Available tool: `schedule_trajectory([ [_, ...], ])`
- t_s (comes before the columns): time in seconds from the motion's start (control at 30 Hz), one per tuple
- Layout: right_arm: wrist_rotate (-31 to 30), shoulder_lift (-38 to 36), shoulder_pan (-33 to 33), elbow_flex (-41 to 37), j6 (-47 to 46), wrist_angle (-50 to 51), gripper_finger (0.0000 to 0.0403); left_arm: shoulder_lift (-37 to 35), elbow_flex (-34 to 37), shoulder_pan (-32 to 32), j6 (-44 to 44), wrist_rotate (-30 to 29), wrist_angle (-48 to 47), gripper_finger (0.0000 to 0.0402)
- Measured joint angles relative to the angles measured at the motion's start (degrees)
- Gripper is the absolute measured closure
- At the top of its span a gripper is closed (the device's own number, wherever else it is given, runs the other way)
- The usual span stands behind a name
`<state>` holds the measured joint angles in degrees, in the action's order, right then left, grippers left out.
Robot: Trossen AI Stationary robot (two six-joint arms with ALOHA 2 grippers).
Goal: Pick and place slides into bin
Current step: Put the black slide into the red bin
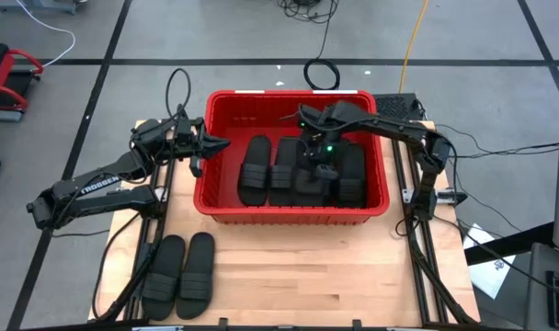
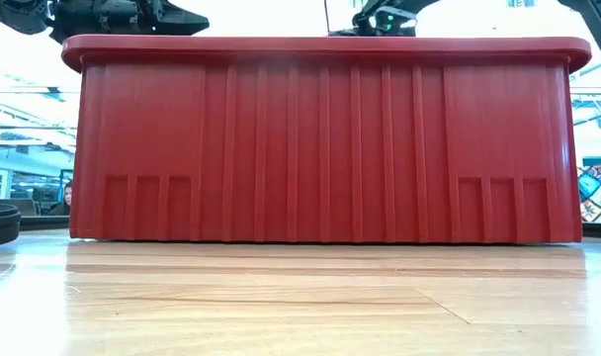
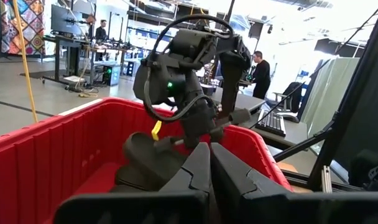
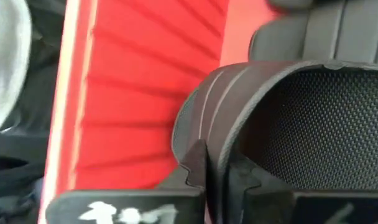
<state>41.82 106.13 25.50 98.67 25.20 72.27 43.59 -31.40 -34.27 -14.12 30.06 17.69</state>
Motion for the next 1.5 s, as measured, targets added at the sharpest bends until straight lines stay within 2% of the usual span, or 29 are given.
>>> schedule_trajectory([
  [0.27, -0.4, -0.7, 3.4, 0.0, 6.2, 9.1, 0.0399, 0.0, 0.0, 0.0, 0.4, 0.0, 0.0, 0.0388],
  [0.6, 0.8, -0.7, 4.9, -6.2, 8.0, 4.7, 0.04, 0.0, 0.0, 0.0, 0.3, -0.2, 0.0, 0.04],
  [0.9, 2.0, -0.7, 5.0, -14.0, 8.9, -1.9, 0.04, 0.0, 0.0, 0.0, 0.9, -2.6, -0.1, 0.0387],
  [1.1, 2.2, -0.9, 5.0, -15.3, 8.7, -4.7, 0.0399, 0.0, 0.0, 0.0, 0.9, -2.6, -0.1, 0.0399],
  [1.3, 2.1, -0.9, 5.0, -15.3, 8.4, -4.6, 0.0368, 0.0, 0.0, 0.0, 0.9, -3.2, -0.1, 0.0383],
  [1.5, 1.7, -0.7, 4.9, -14.7, 3.5, -4.5, 0.0321, 0.0, 0.0, 0.0, 0.9, -3.2, -0.2, 0.0384],
])
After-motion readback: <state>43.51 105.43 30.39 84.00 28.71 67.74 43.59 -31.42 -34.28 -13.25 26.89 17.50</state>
